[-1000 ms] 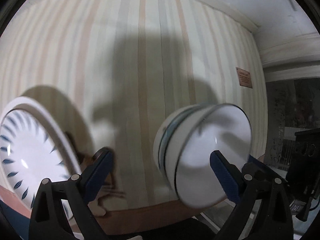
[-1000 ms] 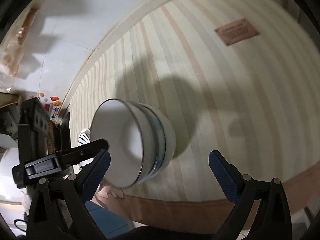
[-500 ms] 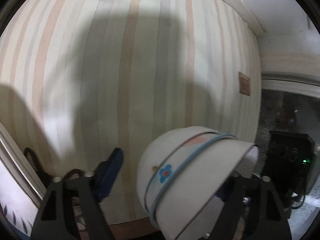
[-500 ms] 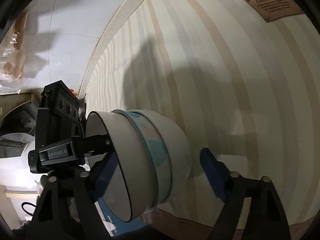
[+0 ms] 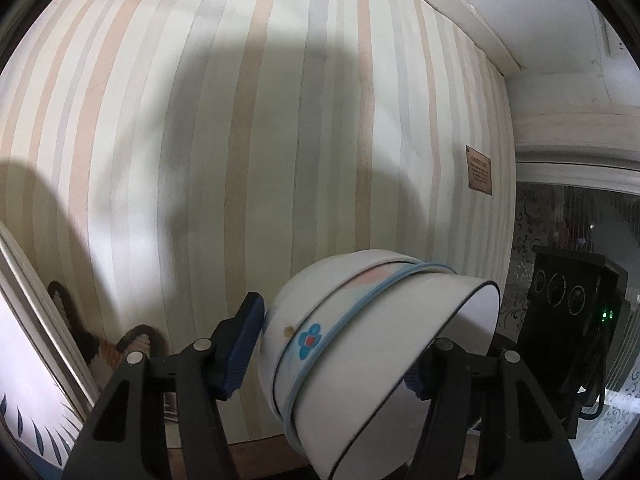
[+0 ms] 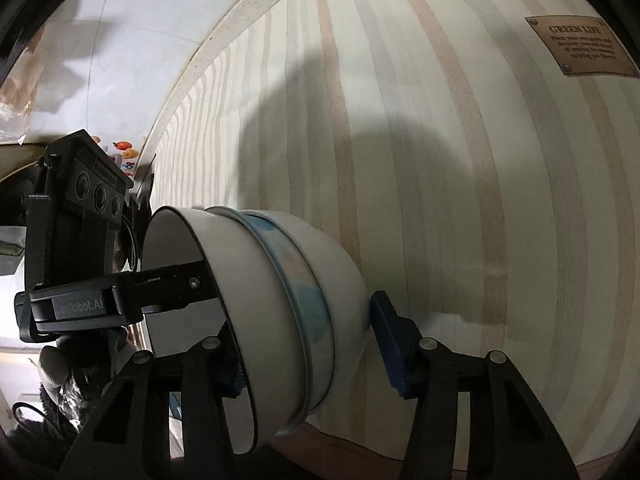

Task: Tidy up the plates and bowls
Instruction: 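Carry the bowl stack with both grippers onto the plate stack on the cushion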

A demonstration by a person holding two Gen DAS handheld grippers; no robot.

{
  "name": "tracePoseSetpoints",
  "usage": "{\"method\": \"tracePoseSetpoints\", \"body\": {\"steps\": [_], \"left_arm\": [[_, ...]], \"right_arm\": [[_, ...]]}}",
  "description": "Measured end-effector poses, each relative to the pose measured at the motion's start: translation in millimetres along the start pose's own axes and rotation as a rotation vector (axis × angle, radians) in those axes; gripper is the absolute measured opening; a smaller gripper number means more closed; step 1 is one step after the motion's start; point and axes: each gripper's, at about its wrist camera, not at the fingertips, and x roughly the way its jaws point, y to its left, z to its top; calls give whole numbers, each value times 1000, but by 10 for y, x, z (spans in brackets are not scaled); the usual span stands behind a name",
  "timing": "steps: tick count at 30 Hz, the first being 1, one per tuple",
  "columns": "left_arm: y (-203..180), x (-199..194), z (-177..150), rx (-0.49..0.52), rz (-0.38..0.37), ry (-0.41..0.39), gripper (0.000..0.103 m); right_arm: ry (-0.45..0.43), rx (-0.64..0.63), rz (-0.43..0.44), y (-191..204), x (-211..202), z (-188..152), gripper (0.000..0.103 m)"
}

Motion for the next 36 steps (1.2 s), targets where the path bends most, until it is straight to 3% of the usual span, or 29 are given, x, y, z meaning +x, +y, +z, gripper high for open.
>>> {"method": "tracePoseSetpoints", "body": {"steps": [11,21,36], "left_arm": [[33,-173,-66,-34,34,-5,59],[150,-673,-158,-34,51,-45,59],[1097,-1387,-453,-84,24,-84,59]], "right_arm": [[52,20,33,115,47,95,55],[80,-29,59,604,-13,107,55],[141,-95,44,1695,562,-63,55]]}}
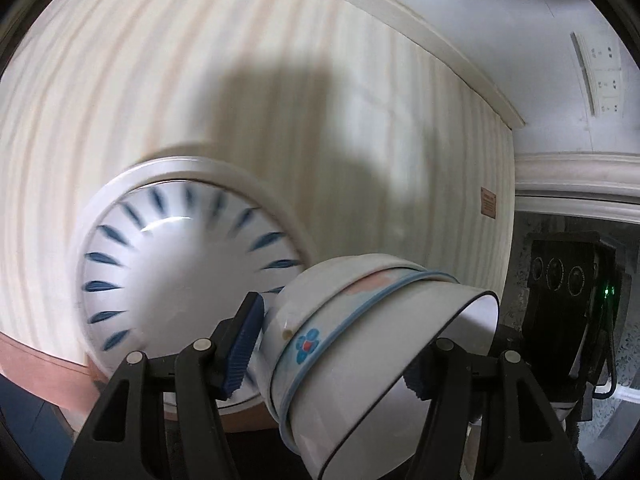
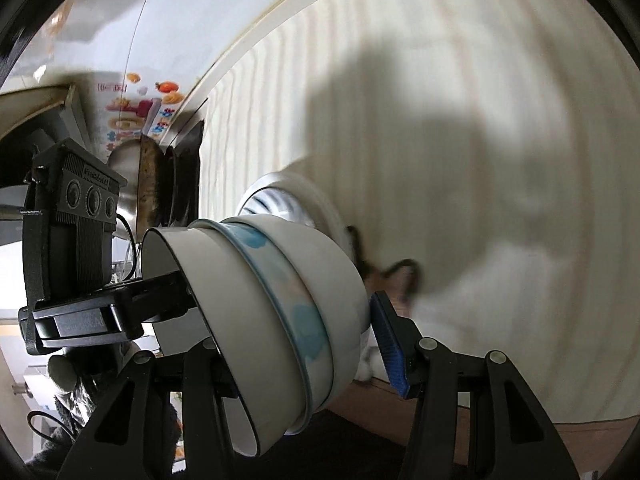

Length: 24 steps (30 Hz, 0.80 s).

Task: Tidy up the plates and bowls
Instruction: 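Carry the bowl stack with both grippers onto the plate stack on the cushion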

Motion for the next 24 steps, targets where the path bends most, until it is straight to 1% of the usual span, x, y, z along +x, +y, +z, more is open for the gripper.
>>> {"method": "tracePoseSetpoints", "body": {"steps": [7,11,17,24], "left_arm": [[456,-89,19,-34,-7,4,60],[627,-61,74,-54,-19,6,60],[778,-19,157,-76,-30,15,61],[808,13,187,-71,-20,15,60]], "right_arm": [[34,-4,-8,343,495,63,55],[53,-10,-27,431,674,121,55],[72,-7,-50,476,828,189,55],[82,-3,-61,490,910,233,55]]}}
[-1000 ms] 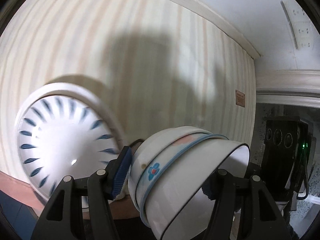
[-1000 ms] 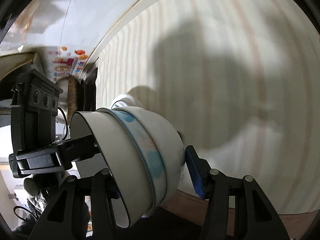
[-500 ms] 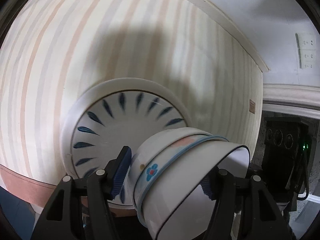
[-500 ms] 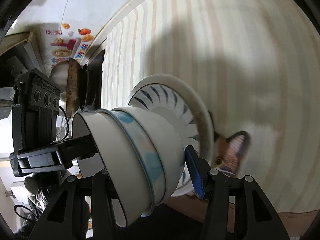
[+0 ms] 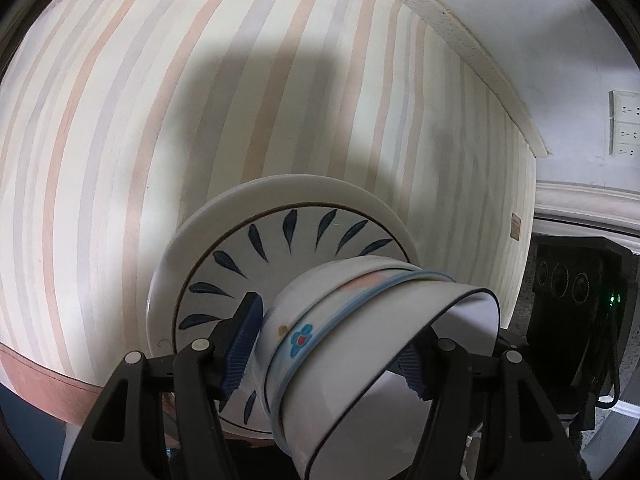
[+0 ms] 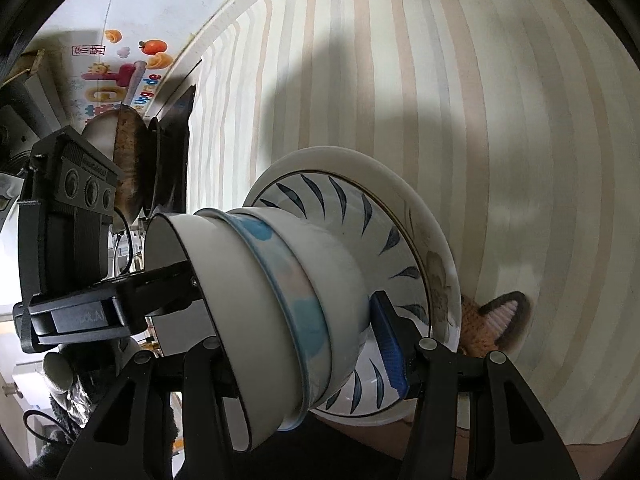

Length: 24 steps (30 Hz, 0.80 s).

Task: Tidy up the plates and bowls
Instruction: 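Carry the bowl stack with both grippers onto the plate stack on the cushion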

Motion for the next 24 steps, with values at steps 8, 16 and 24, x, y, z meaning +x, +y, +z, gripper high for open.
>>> {"method": "tracePoseSetpoints", "body": {"steps": [8,16,24], "left_arm": [[61,50,10,-4,8,15,60],[115,41,-23,10,8,9,60],[49,-221,-197,74,139,-104,59]], "right_arm": [[8,15,-5,-6,75,19,55],[4,27,-16,38,127,22,54],[-70,-6,-137,135,-50,-59,54]]}}
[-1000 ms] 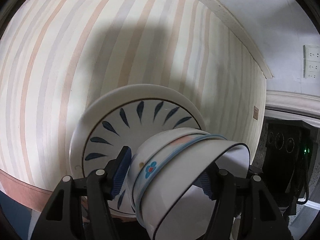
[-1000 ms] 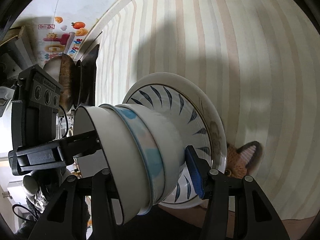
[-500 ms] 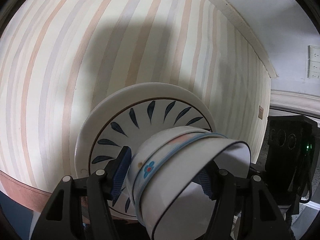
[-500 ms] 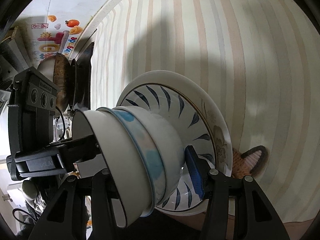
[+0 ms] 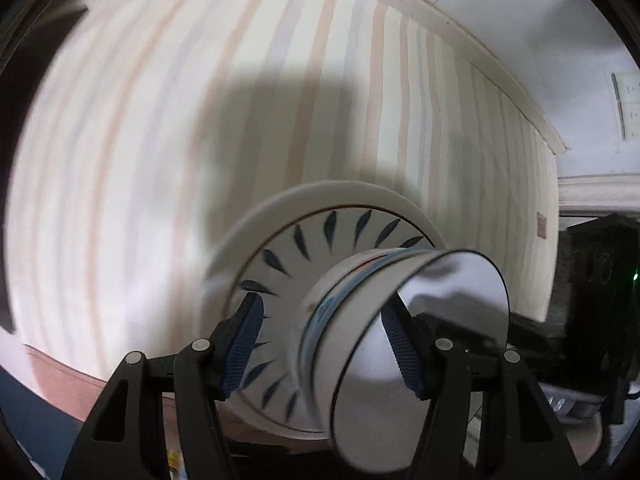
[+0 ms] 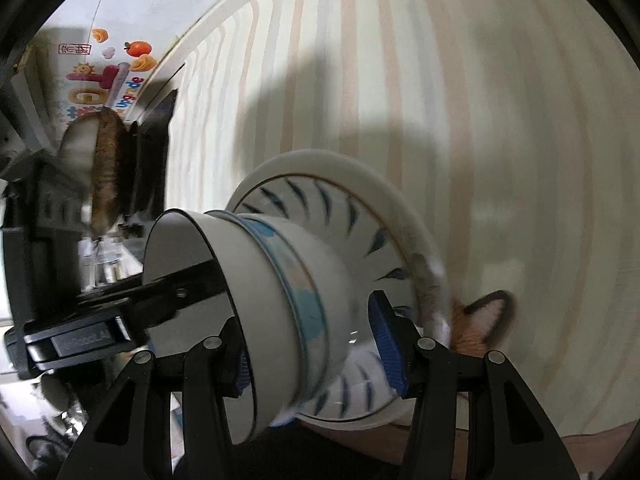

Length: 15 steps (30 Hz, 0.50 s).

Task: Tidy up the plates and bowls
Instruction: 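Carry the bowl stack with both grippers onto the plate stack on the cushion, then open both grippers and pull them back from the bowls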

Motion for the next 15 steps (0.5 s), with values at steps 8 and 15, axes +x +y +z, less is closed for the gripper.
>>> {"method": "tracePoseSetpoints", "body": {"steps": [8,15], "left_arm": [[-30,-409,-309,73,131,-123,60],[-92,-735,-569,108,168,-211,74]], "right_arm": [[-125,-64,-145,243,-355,-300,54],[-257,-104,-255,545,-780,-689,57]]}}
